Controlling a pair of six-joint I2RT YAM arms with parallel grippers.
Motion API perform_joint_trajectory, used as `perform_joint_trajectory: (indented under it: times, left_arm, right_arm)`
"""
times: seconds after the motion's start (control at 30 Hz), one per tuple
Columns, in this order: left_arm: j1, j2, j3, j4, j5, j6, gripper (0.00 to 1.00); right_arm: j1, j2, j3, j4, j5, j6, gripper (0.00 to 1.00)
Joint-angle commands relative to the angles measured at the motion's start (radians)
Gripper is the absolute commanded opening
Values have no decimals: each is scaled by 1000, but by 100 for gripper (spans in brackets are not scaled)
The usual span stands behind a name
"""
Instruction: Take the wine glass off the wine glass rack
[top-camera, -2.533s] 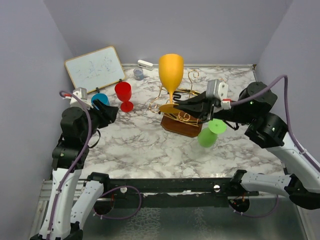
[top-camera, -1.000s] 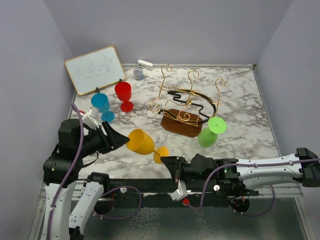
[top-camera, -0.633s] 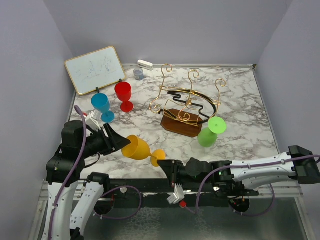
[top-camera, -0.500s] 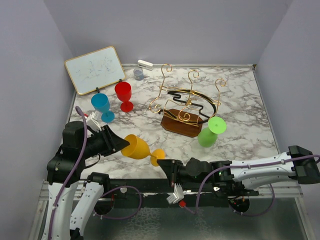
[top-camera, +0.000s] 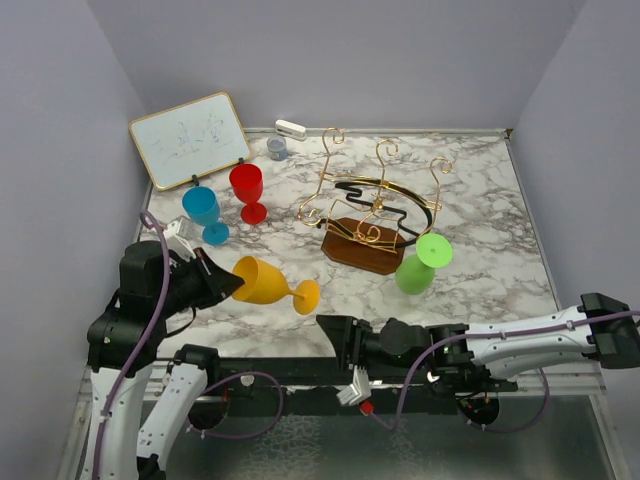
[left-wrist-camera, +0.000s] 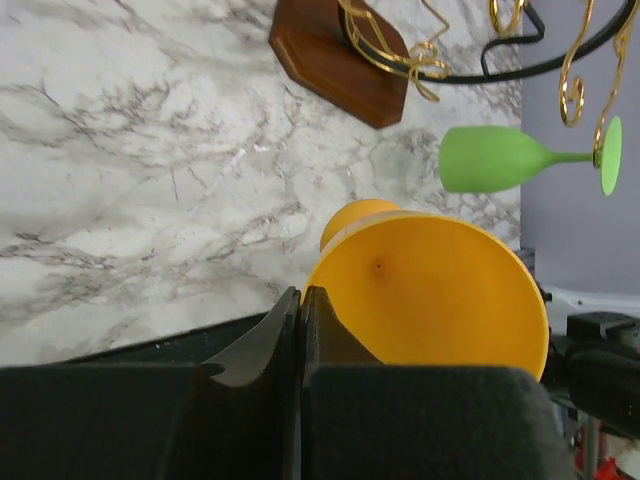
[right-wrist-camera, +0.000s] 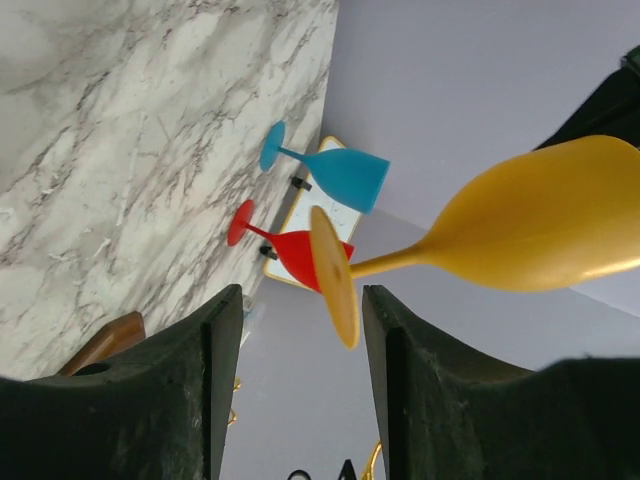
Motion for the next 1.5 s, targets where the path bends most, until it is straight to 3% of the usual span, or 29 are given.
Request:
perform_joint_trajectory:
  times: [0.0,0.17,0.4,0.7,1.03,1.3,1.47]
  left_arm:
    - [-4,44,108,20,-195,25,0]
    - [-4,180,177,44,-412,119,0]
    - [-4,423,115,188,-653,207,0]
    - [14,607,48,365,-854,260,0]
    - [104,688,17,464,-789,278,0]
    - [118,698,4,430,-696,265,12]
    - [118,650,-8,402,-652,257,31]
  right_arm:
    - [18,-43,-49,-7,47,83,52]
    - [34,-61,-45,-77,79,157,51]
    - [46,-67,-3,-142,119,220,50]
    - [52,-98,23,-182,150,281,49]
    - [53,-112,3,-179,168,299,49]
    - [53,-117,-1,-178,179,309,49]
    - [53,-105,-3,-169,179,322,49]
